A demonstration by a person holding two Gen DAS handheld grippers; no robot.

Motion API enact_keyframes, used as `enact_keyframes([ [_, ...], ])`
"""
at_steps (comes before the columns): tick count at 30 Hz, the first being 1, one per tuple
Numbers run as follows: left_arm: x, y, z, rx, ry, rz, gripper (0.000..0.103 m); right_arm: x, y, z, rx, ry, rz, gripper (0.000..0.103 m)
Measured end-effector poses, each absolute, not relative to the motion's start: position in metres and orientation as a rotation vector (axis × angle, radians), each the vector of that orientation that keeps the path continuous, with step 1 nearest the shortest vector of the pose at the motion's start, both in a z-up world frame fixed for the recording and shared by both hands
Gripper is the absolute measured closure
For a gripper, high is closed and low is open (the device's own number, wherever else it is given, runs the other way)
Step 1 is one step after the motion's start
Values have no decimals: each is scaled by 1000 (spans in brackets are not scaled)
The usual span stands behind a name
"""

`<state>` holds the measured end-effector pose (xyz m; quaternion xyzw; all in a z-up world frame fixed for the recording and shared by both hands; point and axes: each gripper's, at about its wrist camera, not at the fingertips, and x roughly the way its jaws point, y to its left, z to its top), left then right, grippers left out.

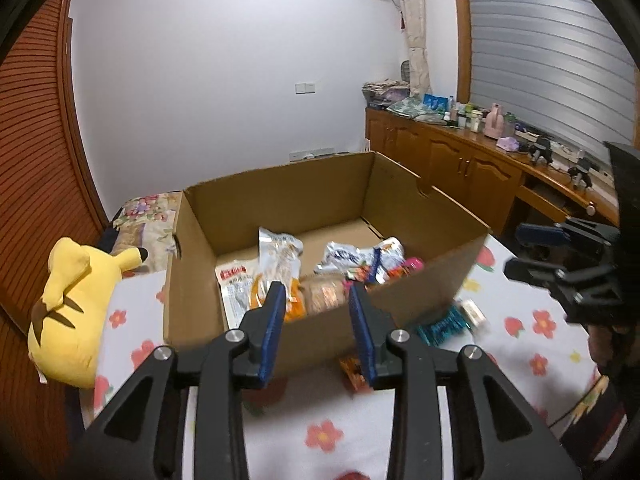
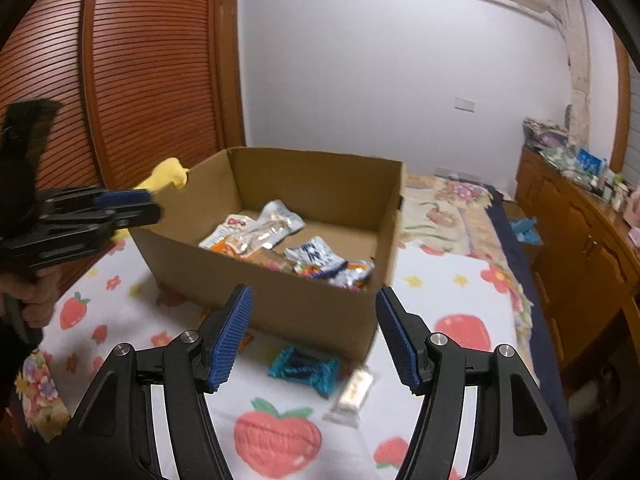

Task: Organize snacks
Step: 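Grasp the small white milk-candy bar with the right tool while the left tool moves to the red-labelled duck pouch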

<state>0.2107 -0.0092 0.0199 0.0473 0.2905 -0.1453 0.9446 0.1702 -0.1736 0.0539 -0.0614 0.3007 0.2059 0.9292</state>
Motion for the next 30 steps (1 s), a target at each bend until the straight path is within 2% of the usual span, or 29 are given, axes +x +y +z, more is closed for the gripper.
enact_keyframes([
  [12,159,-8,-26,83,666,-300,62,153,-200,26,-108,680,347,39],
  [21,145,-13,-71,66,748,-309,60,168,-212,-4,-113,755,310,47],
  [30,132,-7,-84,33,768,-296,59,190,-209,-35,-115,837,305,56],
])
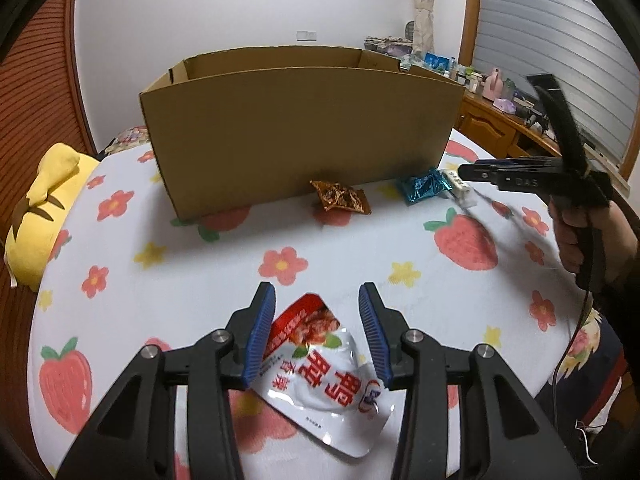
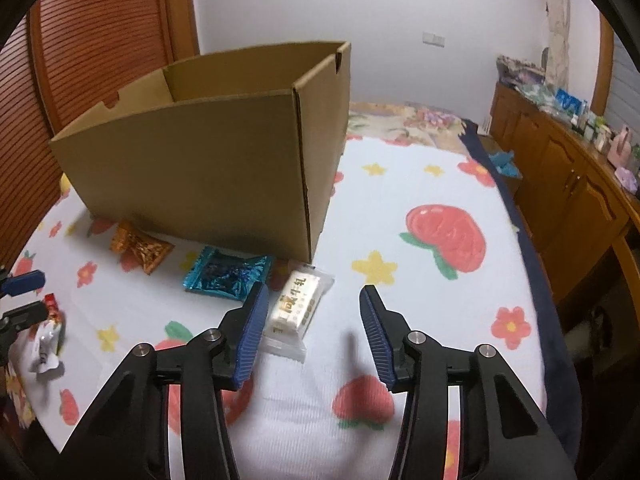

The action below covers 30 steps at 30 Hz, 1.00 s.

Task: Organize snacks
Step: 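Grasp the small white milk-candy bar with the right tool while the left tool moves to the red-labelled duck pouch, then hold the white bar in the right tool while the left tool grasps the red-labelled duck pouch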

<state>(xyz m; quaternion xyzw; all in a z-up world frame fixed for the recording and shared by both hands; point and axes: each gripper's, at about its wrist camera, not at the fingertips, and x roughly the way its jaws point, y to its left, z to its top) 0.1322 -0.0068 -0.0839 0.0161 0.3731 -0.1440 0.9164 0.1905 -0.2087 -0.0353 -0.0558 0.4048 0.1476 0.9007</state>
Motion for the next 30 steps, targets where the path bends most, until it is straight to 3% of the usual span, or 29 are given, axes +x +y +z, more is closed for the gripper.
enact_keyframes([
  [12,118,5,-90,-6,796,-282,56,207,-203,-55,-102,901,318,60],
  [14,115,6,-90,-15,797,-281,56,208,-203,-54,-100,896,320,82],
  [23,105,11,-97,-37,819,-266,55,194,-208,-55,-114,878,315,83],
  [30,109,13,-103,-60,827,-270,46,166,-213,-48,-84,844,335,83],
])
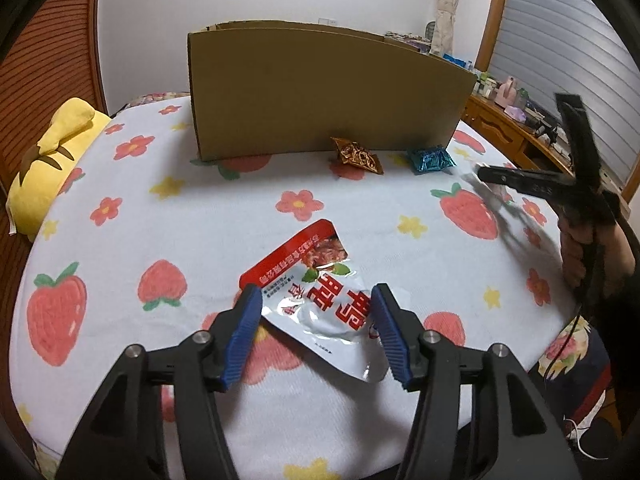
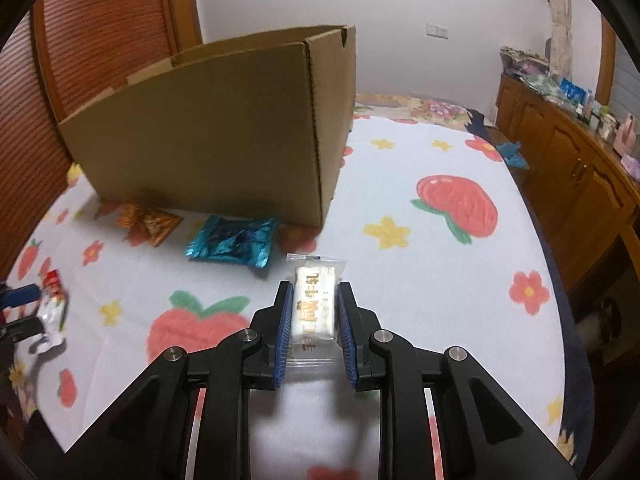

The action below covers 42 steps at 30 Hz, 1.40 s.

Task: Organize snacks
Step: 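Hold the white bar in the right tool while the left tool grasps the red-labelled duck pouch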

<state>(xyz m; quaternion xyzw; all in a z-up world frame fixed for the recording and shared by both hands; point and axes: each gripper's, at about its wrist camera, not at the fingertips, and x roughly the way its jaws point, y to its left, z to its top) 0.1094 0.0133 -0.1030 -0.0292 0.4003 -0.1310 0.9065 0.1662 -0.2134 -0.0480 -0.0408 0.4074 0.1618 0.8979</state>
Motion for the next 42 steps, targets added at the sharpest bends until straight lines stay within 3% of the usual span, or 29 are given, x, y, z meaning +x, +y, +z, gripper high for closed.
enact_keyframes([
  [42,135,-10,-87,-57,838,-270,35,124,-168,-62,-201,805,408,83],
])
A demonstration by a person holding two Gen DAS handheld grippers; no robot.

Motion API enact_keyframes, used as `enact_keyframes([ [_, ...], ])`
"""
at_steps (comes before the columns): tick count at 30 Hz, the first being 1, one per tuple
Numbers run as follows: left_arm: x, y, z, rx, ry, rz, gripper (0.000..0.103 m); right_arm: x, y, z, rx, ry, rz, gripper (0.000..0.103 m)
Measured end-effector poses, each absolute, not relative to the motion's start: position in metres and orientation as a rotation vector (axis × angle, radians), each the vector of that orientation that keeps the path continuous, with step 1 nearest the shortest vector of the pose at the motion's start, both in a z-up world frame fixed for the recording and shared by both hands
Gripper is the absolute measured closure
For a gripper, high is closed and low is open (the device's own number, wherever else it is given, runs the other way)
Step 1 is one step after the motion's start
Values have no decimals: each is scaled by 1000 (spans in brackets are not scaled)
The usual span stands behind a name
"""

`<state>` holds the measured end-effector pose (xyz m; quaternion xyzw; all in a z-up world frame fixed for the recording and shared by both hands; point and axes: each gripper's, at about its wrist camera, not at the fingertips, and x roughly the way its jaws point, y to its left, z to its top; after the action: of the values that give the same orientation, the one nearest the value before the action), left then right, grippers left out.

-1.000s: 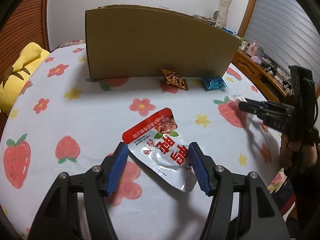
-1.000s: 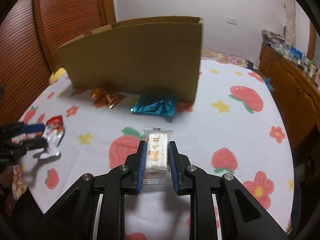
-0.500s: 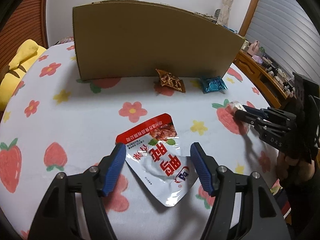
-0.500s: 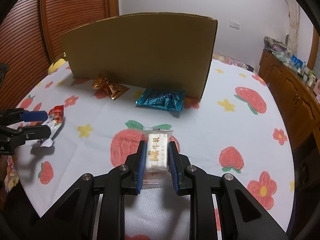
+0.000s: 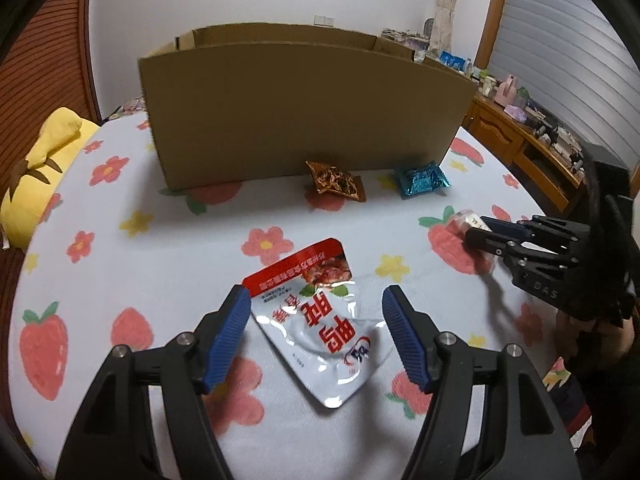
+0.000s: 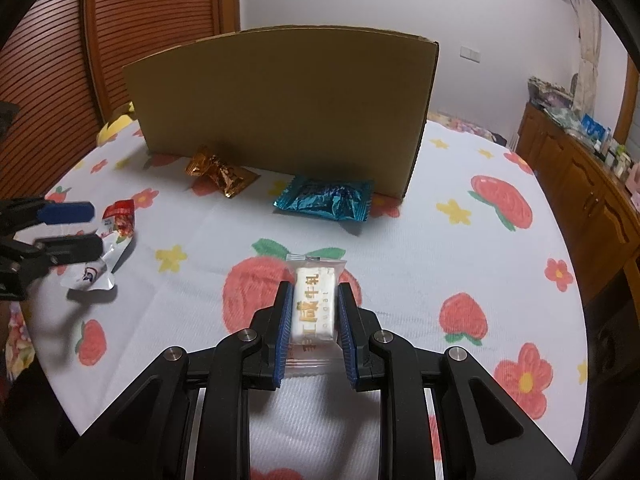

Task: Organize snacks
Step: 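Hold the white bar in the right tool while the left tool grasps the red-labelled duck pouch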

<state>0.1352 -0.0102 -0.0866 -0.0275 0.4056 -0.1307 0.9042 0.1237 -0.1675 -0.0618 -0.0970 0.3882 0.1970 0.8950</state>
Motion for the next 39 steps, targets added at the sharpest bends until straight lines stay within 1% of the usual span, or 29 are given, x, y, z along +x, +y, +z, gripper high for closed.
enact_keyframes([
  [7,122,-3,-88,-84,867,-266,35,124,-167,-62,-200,806,410,82],
  [17,151,-16,-102,-114,937,-285,35,125,-167,-62,-201,808,411,82],
  [25,163,-36,-107,3,941,-262,34,126,-168,-63,-193,807,414,82],
  [39,141,-13,-112,90,951,-211,33,125,-170,-62,-182,806,420,82],
])
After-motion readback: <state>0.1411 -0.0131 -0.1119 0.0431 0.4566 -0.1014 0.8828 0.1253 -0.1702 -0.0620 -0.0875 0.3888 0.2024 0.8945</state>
